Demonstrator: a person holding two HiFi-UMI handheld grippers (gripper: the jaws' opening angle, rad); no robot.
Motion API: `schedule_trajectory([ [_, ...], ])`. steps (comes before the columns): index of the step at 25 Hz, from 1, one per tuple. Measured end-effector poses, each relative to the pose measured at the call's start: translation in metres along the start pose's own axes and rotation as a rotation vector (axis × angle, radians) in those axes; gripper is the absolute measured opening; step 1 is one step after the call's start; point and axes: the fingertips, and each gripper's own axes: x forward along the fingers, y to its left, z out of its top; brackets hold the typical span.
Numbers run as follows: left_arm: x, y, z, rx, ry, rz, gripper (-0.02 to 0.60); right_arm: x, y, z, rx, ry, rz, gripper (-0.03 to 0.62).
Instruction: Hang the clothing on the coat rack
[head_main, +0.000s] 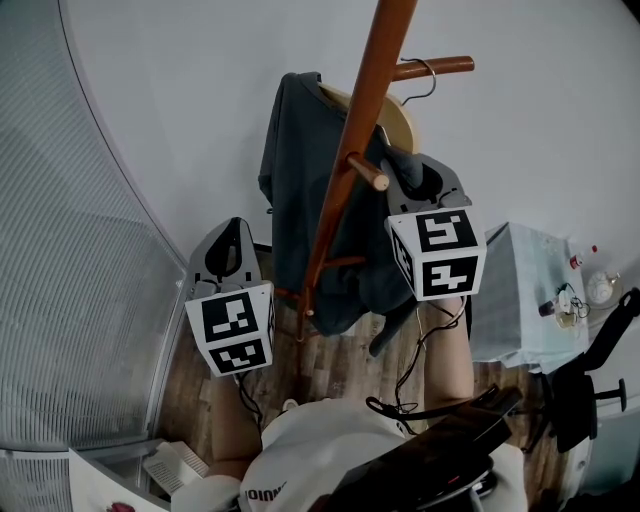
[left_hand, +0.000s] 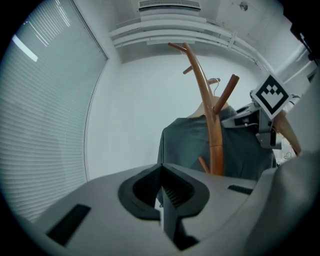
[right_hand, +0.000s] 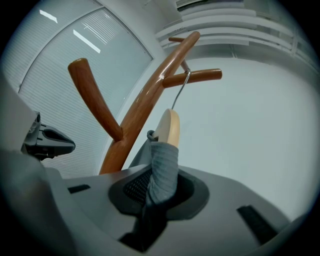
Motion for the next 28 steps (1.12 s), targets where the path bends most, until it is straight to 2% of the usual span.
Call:
schedule_trajectory([
  [28, 0.002, -0.001, -0.002, -0.003, 0.006, 0.002, 0.014, 0.003, 0.013, -0.002, -0.031, 0.014, 0.039, 0.072],
])
